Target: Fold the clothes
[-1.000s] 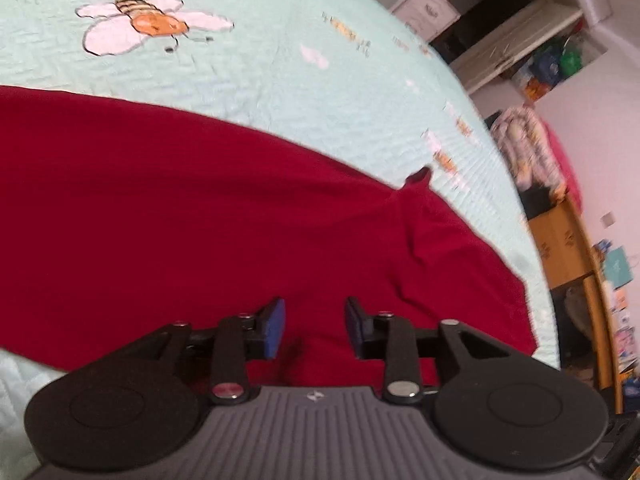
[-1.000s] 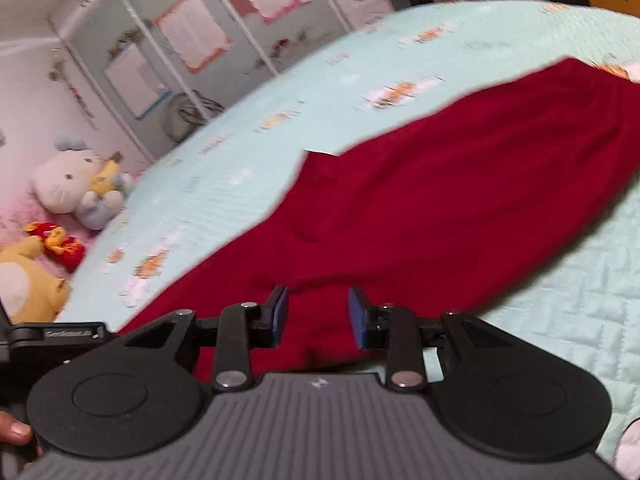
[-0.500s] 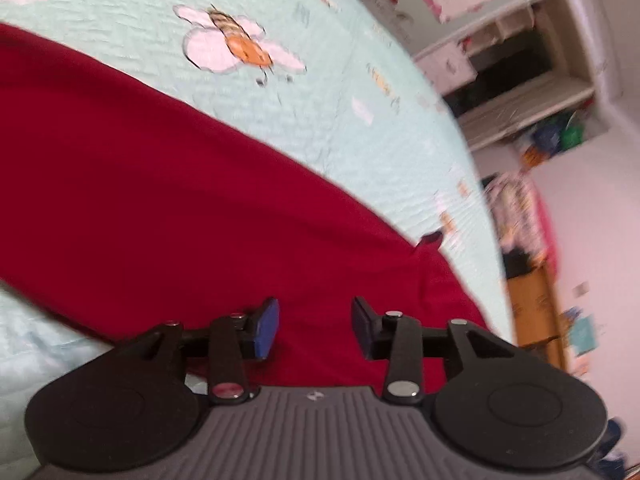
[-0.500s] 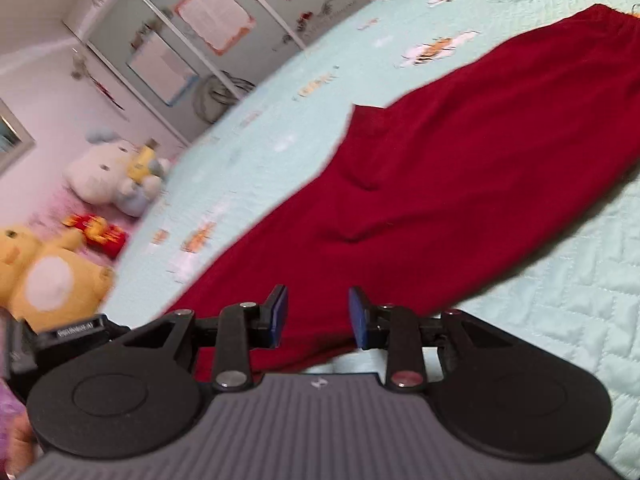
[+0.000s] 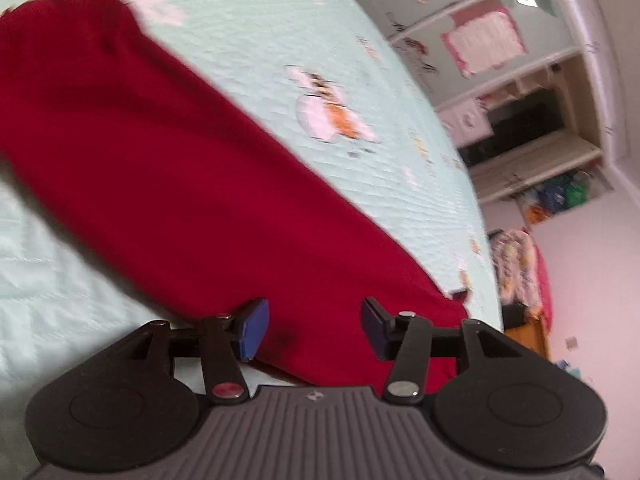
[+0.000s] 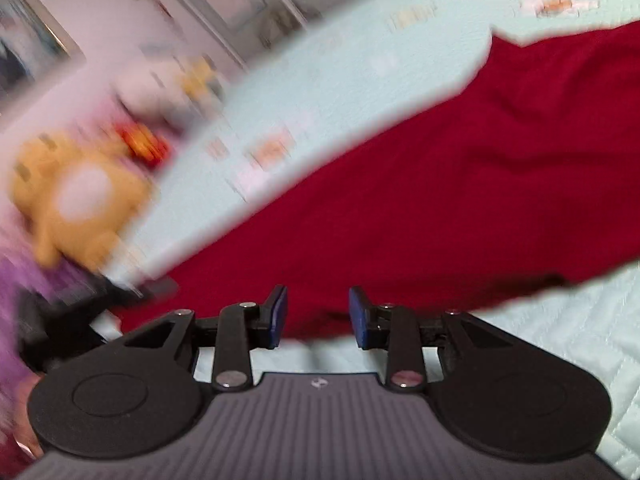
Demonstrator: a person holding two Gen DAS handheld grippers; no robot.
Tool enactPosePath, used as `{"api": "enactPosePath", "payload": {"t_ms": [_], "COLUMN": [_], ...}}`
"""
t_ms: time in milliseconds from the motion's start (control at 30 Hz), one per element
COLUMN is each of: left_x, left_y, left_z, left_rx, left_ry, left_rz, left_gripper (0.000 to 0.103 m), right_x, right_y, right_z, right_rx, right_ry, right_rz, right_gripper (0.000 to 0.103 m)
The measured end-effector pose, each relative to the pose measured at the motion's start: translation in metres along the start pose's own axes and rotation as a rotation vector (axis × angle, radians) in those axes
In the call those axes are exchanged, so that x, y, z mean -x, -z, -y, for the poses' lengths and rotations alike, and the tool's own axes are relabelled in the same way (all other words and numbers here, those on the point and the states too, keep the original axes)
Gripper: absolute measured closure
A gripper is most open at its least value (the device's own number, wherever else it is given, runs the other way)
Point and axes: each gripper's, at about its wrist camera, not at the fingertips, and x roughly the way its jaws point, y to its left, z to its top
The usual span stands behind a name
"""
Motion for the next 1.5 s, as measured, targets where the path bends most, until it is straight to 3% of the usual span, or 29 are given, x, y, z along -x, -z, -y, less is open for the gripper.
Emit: {"api": "enactPosePath", "payload": {"t_ms": [100, 200, 400, 567, 667, 800, 967, 1100, 1167, 1300, 1500], "left_x": [0.003, 0.008, 0.015, 0.008, 0.005, 0.028, 0.089, 0.149, 0.162, 0.181, 0.159], "left_y": [-0.002, -0.004, -0.009, -0.017, -0.022, -0.019, -0.024, -0.028, -0.037, -0.044, -0.066], "left_z": [-0.007, -0.002, 0.014, 0.002, -0.012, -0.005, -0.012, -0.035, -0.05, -0.095, -0.096], "left_rx": [0.035, 0.029, 0.011, 0.035, 0.073, 0.022, -0.032, -0.058, -0.041, 0.066, 0.018], "left_ry": [0.021, 0.018, 0.063, 0.008, -0.02, -0.015, 0.08, -0.019, -0.086, -0.098, -0.084], "left_rz": [0.003, 0.012, 0.035, 0.073, 0.069, 0.098, 0.248, 0.447, 0.487, 0.474, 0.377], "left_gripper": [0.054, 0.053, 0.05, 0.046, 0.053, 0.051, 0.047, 0.026, 0.026, 0.026, 0.026], "right_x": [0.005, 0.013, 0.017, -0.006, -0.04, -0.036, -0.02, -0.016, -0.021, -0.027, -0.029], "right_y": [0.006, 0.0, -0.042, -0.064, -0.059, -0.053, -0.049, -0.036, -0.026, -0.013, -0.002], "right_z": [-0.004, -0.012, -0.012, 0.001, 0.018, 0.022, 0.004, -0.012, -0.024, -0.042, -0.067], "right_rx": [0.011, 0.016, -0.027, -0.067, -0.114, -0.163, -0.134, -0.099, -0.066, -0.01, 0.08], "right_ry": [0.003, -0.057, -0.115, -0.083, -0.01, -0.018, -0.045, -0.092, -0.092, -0.093, -0.092], "right_rz": [-0.01, 0.011, 0.094, 0.116, 0.036, 0.061, 0.078, 0.041, 0.012, -0.037, -0.08], "right_gripper": [0.069, 0.069, 0.069, 0.069, 0.07, 0.069, 0.069, 0.068, 0.068, 0.068, 0.067]}}
